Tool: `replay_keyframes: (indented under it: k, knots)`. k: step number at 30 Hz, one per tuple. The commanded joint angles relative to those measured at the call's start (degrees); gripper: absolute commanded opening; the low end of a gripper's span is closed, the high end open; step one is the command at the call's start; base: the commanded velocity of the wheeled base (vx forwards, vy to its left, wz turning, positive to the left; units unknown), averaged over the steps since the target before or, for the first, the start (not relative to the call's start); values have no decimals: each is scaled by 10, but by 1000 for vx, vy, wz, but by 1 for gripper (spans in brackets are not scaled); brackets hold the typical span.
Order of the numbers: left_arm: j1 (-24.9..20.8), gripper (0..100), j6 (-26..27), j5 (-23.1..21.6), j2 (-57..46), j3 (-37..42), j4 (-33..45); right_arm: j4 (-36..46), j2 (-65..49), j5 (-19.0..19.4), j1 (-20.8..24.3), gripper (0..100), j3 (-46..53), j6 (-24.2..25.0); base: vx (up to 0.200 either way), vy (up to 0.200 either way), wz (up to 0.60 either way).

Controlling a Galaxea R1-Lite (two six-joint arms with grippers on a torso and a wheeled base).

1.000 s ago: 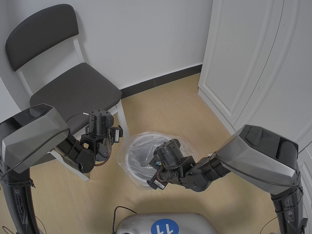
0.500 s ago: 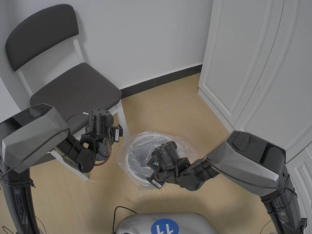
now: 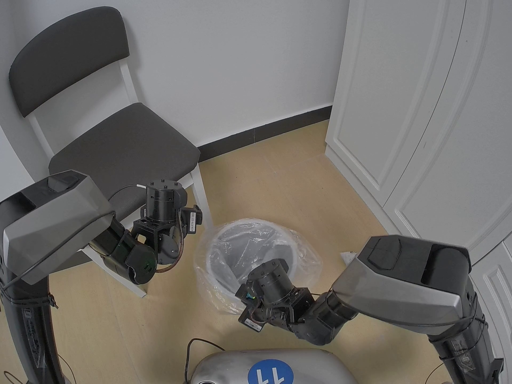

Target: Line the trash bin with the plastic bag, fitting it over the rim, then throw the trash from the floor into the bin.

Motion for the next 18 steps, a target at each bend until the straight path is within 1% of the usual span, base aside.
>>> replay_keyframes:
  k: [1,5,11,18]
  knots:
    - [-3,100,0,0,1,2,0,-15,-26,-2,28,0,53,-4,0,0,0]
    - [-5,100,0,0,3,2,0,-15,-23,-5,33,0,71,-4,0,0,0]
    - [-5,100,-1,0,4,2,0,-15,-21,-22,36,0,86,-4,0,0,0]
    - [-9,100,-1,0,7,2,-1,-15,0,-24,34,0,86,-2,0,0,0]
